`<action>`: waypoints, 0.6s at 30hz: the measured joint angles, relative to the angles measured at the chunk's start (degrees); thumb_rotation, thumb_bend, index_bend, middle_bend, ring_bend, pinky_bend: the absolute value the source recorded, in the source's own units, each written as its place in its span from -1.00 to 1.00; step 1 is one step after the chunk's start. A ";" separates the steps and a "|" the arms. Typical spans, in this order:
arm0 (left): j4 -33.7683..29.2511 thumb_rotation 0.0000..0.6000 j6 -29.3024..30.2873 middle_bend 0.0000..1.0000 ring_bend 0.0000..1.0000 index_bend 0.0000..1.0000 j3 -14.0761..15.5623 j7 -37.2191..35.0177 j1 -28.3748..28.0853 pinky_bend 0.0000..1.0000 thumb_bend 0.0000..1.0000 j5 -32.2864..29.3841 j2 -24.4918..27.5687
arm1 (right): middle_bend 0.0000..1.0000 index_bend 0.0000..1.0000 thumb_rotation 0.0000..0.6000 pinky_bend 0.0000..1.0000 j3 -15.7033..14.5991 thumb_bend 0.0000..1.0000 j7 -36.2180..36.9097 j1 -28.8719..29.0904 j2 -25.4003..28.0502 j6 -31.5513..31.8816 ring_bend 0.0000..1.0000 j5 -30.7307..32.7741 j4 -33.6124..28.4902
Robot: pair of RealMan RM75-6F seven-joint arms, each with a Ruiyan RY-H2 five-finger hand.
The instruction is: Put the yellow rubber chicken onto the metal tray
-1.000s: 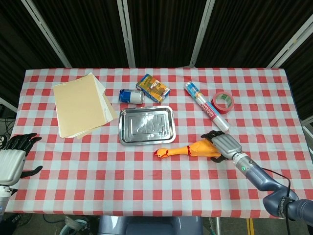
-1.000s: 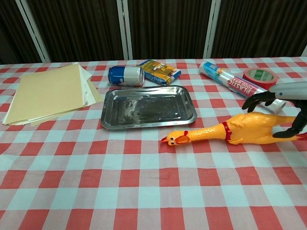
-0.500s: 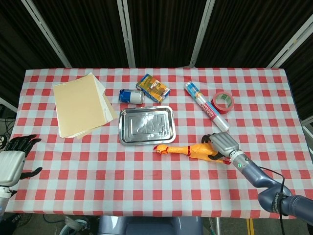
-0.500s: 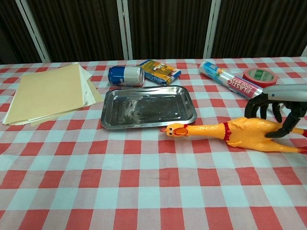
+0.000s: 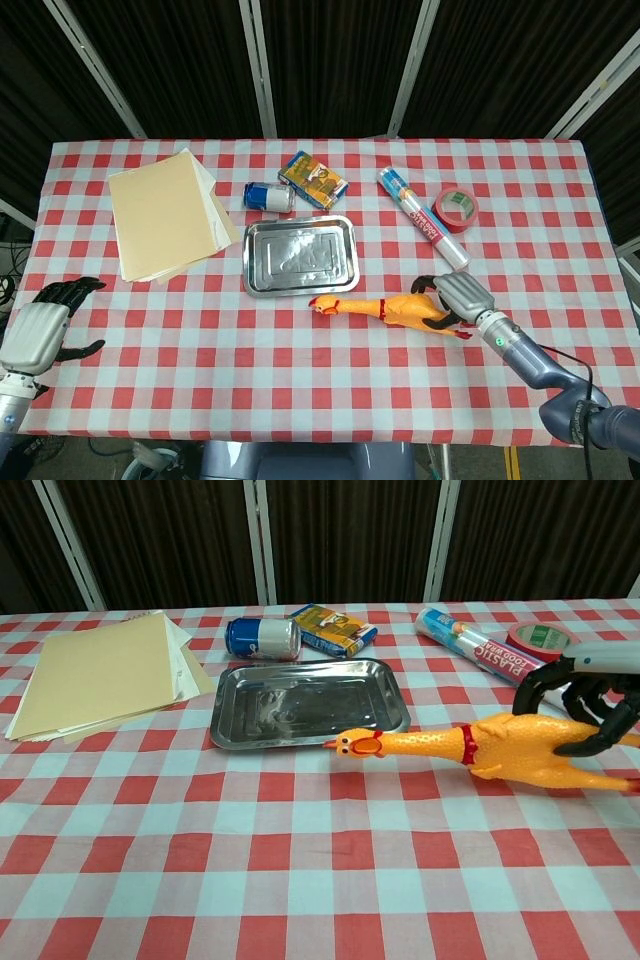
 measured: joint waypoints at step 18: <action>-15.68 1.00 -12.16 -0.51 -0.46 -0.50 -8.20 -3.10 -13.33 -0.54 -1.00 -3.77 2.67 | 0.43 0.80 1.00 0.52 0.67 -0.04 1.18 -2.40 6.99 11.04 0.34 -3.64 -13.55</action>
